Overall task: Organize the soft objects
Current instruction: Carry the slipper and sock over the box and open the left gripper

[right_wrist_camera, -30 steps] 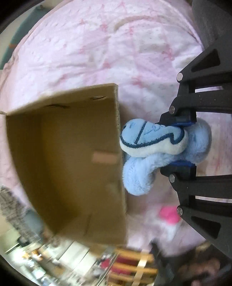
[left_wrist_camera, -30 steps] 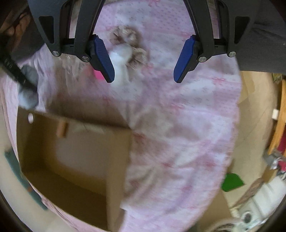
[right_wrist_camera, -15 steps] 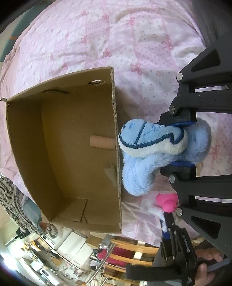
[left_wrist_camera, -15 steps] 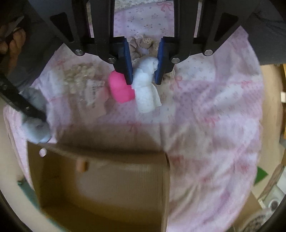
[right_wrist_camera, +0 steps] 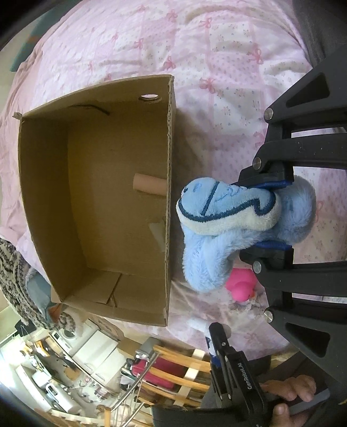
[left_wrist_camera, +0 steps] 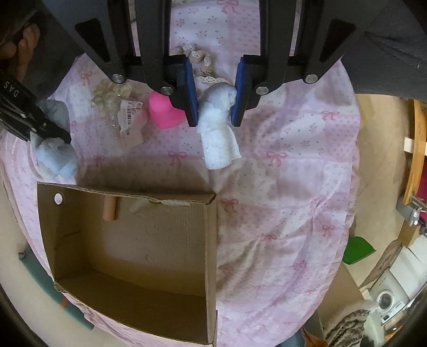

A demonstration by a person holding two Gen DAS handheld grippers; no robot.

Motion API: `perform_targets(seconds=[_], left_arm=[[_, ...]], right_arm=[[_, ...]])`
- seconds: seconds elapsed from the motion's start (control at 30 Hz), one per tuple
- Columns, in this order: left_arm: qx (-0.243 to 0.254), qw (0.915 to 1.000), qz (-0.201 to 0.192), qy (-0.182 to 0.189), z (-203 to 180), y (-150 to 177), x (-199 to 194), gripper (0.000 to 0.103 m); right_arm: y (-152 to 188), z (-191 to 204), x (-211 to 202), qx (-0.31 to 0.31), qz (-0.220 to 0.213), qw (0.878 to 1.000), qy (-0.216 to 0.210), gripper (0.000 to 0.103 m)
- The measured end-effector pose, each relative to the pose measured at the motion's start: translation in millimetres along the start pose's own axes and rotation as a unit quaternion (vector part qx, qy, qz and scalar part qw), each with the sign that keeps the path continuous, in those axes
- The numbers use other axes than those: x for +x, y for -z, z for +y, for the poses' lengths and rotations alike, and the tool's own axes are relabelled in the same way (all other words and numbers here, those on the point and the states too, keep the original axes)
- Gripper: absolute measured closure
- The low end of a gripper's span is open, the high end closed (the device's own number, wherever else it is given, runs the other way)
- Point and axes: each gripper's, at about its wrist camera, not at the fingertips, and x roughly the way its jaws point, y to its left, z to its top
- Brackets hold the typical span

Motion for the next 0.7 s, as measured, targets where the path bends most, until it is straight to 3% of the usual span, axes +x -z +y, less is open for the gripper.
perform_targets(seconds=[0.3,0.57,0.7], left_arm=[[-0.006,0.9993,-0.030,-0.020,0,-3,-22,0.081],[0.025,0.9888,-0.141,-0.044,-15,-32,-69,0.080],[0.020,0.9826,-0.182,-0.029,-17,-53,-82,0.080]], right_arm=[[-1,4,-22,-0.004,-0.031,0.999,-0.026,0.072],[-21,2,-69,-0.006,-0.134,0.990,-0.039,0.072],[-37,0,-79,-0.011,-0.163,0.986,-0.042,0.072]])
